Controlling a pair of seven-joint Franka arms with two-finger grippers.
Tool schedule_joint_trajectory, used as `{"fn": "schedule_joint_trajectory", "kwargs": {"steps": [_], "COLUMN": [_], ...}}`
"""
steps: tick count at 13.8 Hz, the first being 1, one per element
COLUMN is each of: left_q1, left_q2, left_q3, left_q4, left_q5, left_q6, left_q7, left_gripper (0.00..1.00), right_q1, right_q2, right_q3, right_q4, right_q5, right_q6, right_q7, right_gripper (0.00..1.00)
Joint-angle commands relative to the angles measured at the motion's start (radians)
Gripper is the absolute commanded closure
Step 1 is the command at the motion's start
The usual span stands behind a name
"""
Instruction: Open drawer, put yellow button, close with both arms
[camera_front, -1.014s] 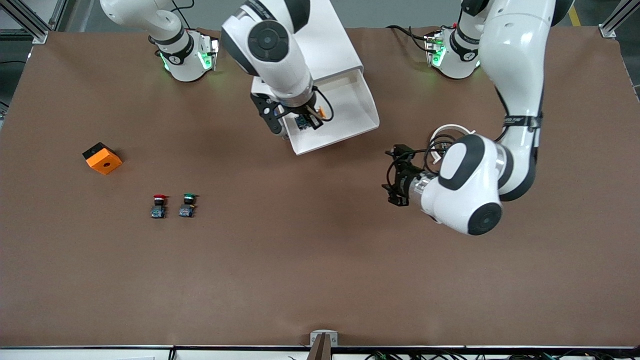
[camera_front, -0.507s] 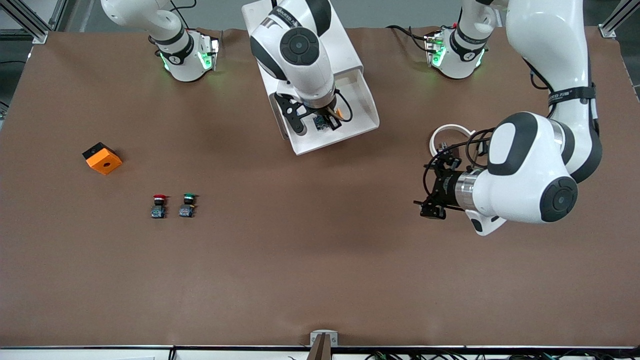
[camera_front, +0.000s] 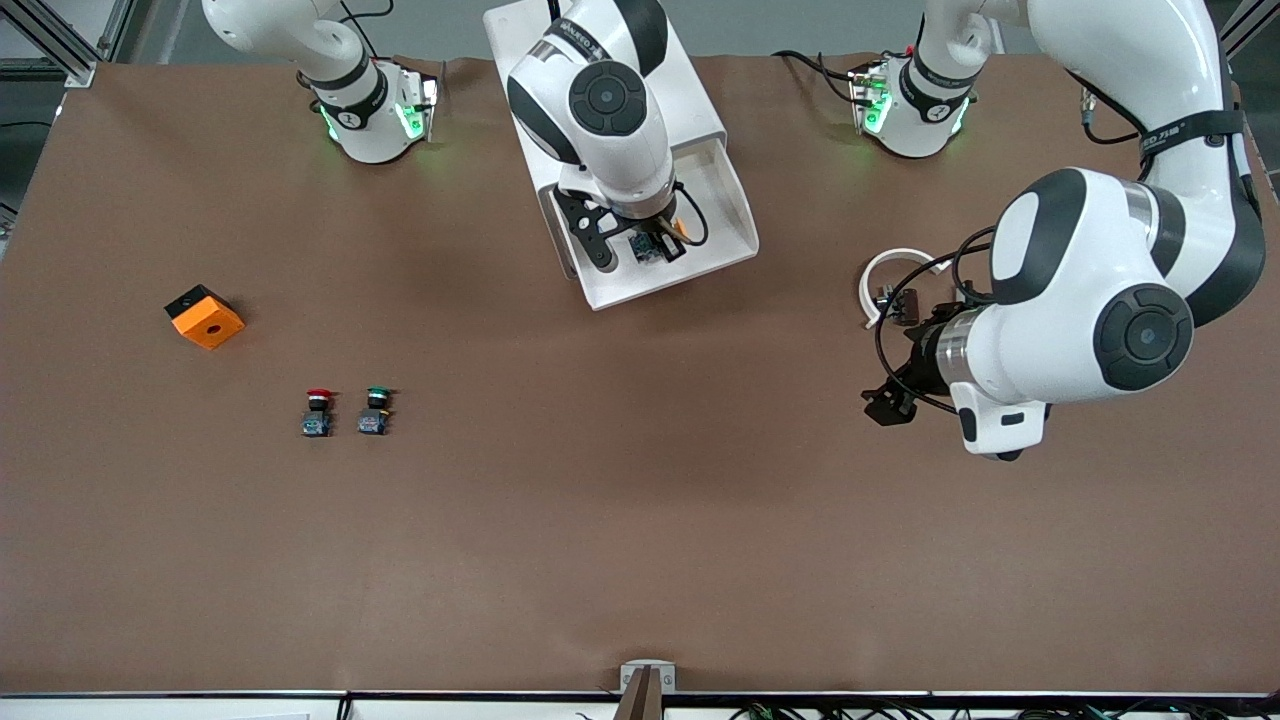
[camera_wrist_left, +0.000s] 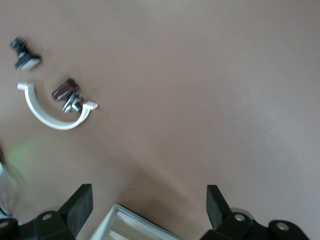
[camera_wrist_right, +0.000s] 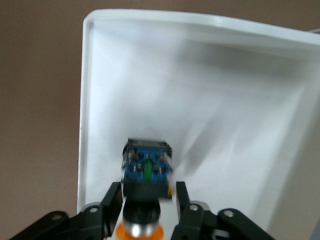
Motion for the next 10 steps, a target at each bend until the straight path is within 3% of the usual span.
{"fn": "schedule_joint_trajectory", "kwargs": {"steps": [1,6,10], "left_q1": [-0.015,-0.126,-0.261], "left_q2": [-0.027,-0.024,-0.014], "left_q3": [-0.008,-0.016,-0.018], "left_q4": [-0.050,-0.145,-0.225], "left_q5": [0.024,0.023,0.027], "left_q6": [0.040,0.199,0.319], "left_q7": [0.126,0.217,0.219], "left_gripper": [0.00,0.00,0.00], "right_q1": [0.013,-0.016,-0.099], "right_q2": [0.011,-0.004,-0.080], "right_q3": [-0.011,-0.016,-0.017], "right_q4": [0.033,0.098,0.154], "right_q5": [-0.007,-0.001,-0.002], "right_q6": [-0.010,-0.039,-0.192], "right_q7": [0.016,0.008,-0.062], "right_gripper": [0.00,0.00,0.00]}}
